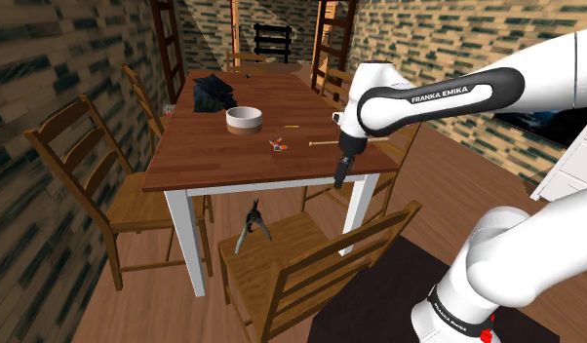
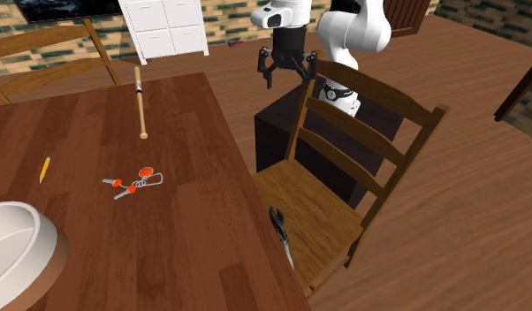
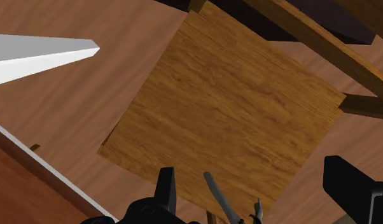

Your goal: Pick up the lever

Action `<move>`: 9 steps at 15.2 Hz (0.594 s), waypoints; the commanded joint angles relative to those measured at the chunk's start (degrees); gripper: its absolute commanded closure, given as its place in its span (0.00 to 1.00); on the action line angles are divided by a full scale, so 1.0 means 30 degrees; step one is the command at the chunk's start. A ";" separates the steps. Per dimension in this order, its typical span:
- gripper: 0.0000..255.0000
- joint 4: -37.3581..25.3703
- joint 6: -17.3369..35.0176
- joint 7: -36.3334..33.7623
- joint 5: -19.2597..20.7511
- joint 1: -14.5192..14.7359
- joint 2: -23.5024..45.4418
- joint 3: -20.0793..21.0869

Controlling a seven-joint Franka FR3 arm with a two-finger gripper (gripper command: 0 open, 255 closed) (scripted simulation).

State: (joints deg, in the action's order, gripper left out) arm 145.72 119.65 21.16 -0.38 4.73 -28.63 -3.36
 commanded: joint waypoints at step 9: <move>0.00 -0.1080 0.7414 0.5959 -0.3086 0.2045 0.6890 -0.1306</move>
State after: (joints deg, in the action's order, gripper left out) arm 143.41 139.69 36.54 -8.10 10.21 -10.63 -6.85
